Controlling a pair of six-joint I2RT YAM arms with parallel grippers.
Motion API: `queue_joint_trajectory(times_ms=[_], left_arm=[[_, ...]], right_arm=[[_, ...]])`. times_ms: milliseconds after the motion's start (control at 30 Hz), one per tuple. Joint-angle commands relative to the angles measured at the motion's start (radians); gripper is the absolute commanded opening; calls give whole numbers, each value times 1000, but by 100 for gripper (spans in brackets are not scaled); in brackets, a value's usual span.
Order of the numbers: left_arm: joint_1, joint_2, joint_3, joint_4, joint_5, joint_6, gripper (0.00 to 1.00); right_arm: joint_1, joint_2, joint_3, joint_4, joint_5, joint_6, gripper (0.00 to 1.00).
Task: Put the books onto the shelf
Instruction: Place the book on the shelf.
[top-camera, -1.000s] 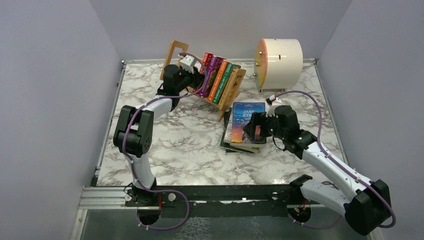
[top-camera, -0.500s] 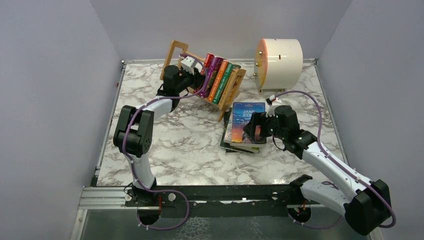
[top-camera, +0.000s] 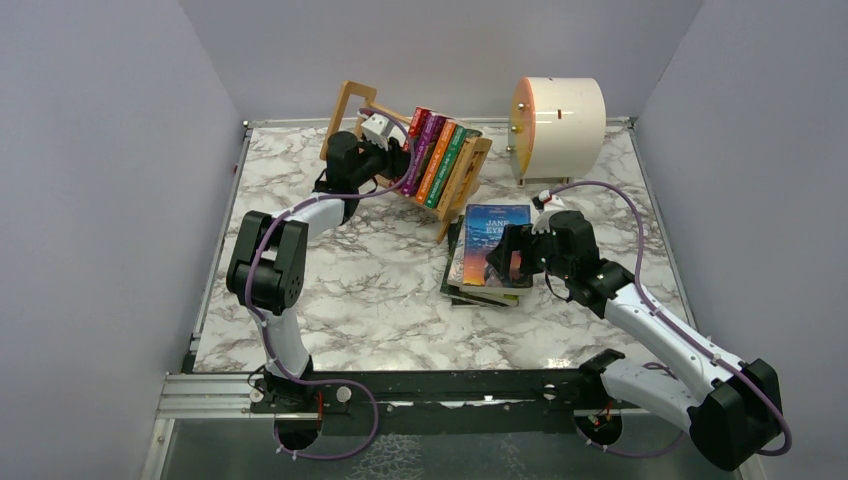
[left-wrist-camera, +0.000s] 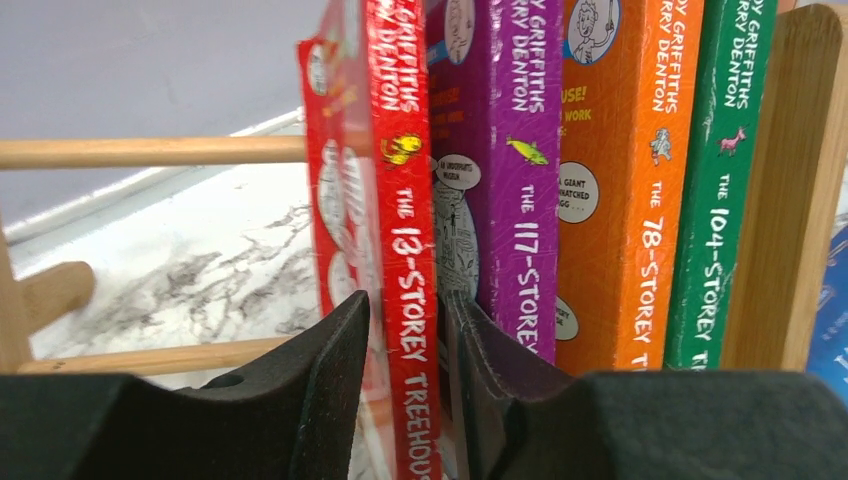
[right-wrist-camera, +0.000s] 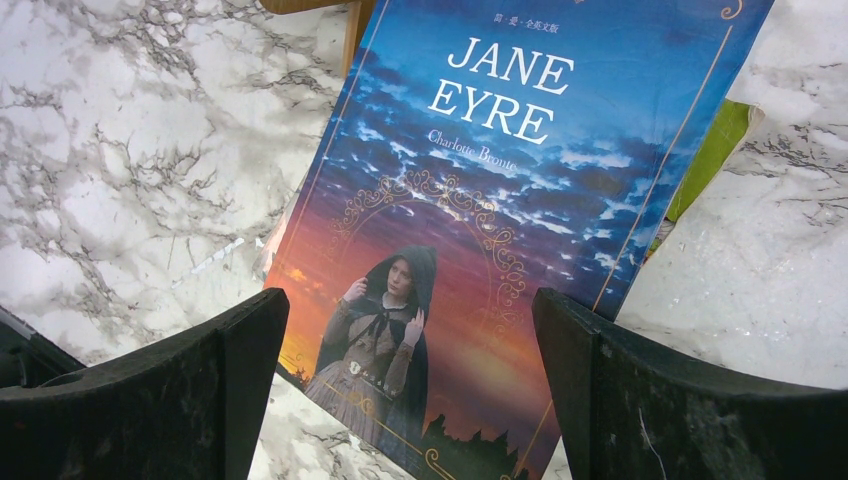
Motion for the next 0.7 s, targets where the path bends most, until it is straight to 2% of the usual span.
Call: queue_joint_trajectory(times_ms=[0, 133, 667], left_arm=[[-3, -36, -26, 32, -23, -31, 31], [-3, -44, -34, 19, -53, -22, 37], [5, -94, -45, 4, -157, -9, 37]], right_arm=[[4, -4, 5, 3, 19, 9, 91], [5, -2, 3, 6, 15, 9, 91], [4, 11, 5, 15, 7, 9, 91]])
